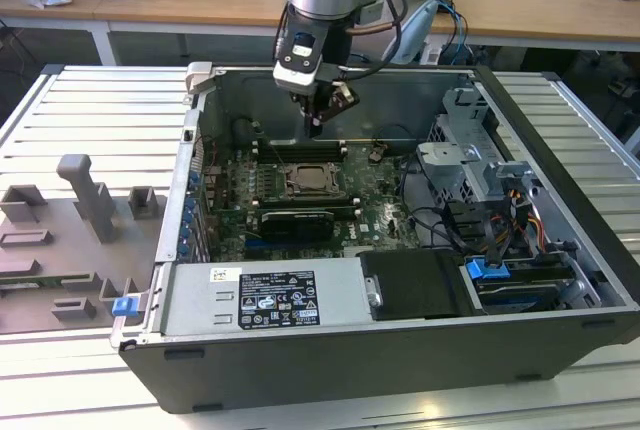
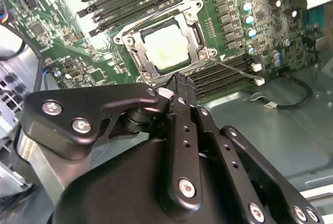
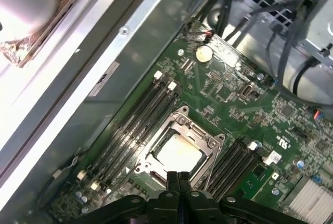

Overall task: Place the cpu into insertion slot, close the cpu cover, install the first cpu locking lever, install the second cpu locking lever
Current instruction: 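Install the first cpu locking lever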

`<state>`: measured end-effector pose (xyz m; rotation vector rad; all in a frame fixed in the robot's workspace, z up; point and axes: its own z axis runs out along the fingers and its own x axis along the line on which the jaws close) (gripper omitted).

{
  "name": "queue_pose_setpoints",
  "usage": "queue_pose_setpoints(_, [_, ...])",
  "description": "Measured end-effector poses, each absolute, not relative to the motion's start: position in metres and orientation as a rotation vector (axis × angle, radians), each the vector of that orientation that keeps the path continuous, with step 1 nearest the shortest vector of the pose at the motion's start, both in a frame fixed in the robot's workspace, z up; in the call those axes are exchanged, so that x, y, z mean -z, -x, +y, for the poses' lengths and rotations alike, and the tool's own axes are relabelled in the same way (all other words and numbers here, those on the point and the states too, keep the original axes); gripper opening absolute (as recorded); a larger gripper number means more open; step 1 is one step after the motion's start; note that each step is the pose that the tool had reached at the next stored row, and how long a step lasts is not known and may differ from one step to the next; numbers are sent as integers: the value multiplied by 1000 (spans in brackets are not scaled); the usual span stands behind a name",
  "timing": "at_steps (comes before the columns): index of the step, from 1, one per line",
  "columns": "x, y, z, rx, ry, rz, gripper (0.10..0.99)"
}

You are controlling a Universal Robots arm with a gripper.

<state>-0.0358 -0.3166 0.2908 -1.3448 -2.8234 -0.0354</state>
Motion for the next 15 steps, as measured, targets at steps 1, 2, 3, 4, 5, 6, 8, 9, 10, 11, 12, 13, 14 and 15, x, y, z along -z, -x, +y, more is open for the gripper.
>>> queue_pose_setpoints(1, [-291,36,-317,35,1322,-2834,106])
queue_pose_setpoints(2, [-291,36,-317,35,1294,-2847,106])
queue_pose_setpoints(3, [-291,36,-317,35,1283,-2851,106])
queue_pose_setpoints(4, [-291,36,-317,35,1271,-2857,106])
queue_pose_setpoints(5, [-291,36,-317,35,1253,-2865,106])
queue_pose_setpoints(6, [-291,36,-317,35,1241,-2870,106])
queue_pose_setpoints(8, [-291,36,-317,34,1216,-2880,106])
queue_pose_setpoints(9, [-291,36,-317,34,1204,-2885,106])
queue_pose_setpoints(10, [-291,36,-317,34,1194,-2889,106])
queue_pose_setpoints(11, [-291,36,-317,34,1177,-2896,106])
queue_pose_setpoints(12, [-291,36,-317,34,1167,-2900,106])
queue_pose_setpoints(13, [-291,36,-317,34,1156,-2904,106])
queue_pose_setpoints(14, [-291,36,-317,34,1143,-2909,106])
queue_pose_setpoints(15, [-291,36,-317,34,1132,-2914,106])
